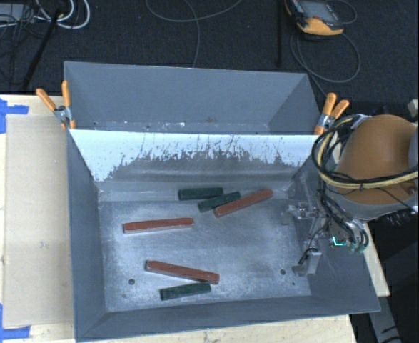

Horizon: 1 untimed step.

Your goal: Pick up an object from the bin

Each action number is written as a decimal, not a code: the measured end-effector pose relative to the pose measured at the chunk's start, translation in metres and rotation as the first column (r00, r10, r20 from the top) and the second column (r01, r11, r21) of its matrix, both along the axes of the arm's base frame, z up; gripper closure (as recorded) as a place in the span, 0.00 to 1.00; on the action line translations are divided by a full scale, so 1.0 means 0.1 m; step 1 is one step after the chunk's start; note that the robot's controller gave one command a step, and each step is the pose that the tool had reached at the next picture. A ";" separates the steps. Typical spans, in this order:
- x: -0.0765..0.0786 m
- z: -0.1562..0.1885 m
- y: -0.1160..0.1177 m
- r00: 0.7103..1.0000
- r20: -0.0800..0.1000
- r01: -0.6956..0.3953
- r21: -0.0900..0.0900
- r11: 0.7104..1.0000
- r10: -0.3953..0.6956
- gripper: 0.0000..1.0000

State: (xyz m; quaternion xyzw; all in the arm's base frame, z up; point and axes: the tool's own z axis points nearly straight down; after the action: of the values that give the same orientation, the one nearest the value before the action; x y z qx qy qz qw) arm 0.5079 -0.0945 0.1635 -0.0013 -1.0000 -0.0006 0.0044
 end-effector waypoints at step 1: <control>0.48 -0.11 0.69 1.000 0.012 -0.024 0.003 1.000 0.024 0.00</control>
Offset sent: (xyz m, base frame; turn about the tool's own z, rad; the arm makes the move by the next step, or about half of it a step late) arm 0.0465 0.0637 -0.0096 -0.0161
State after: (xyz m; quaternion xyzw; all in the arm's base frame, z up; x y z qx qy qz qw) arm 0.5564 -0.0251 0.1529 0.0106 -0.9999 -0.0020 -0.0014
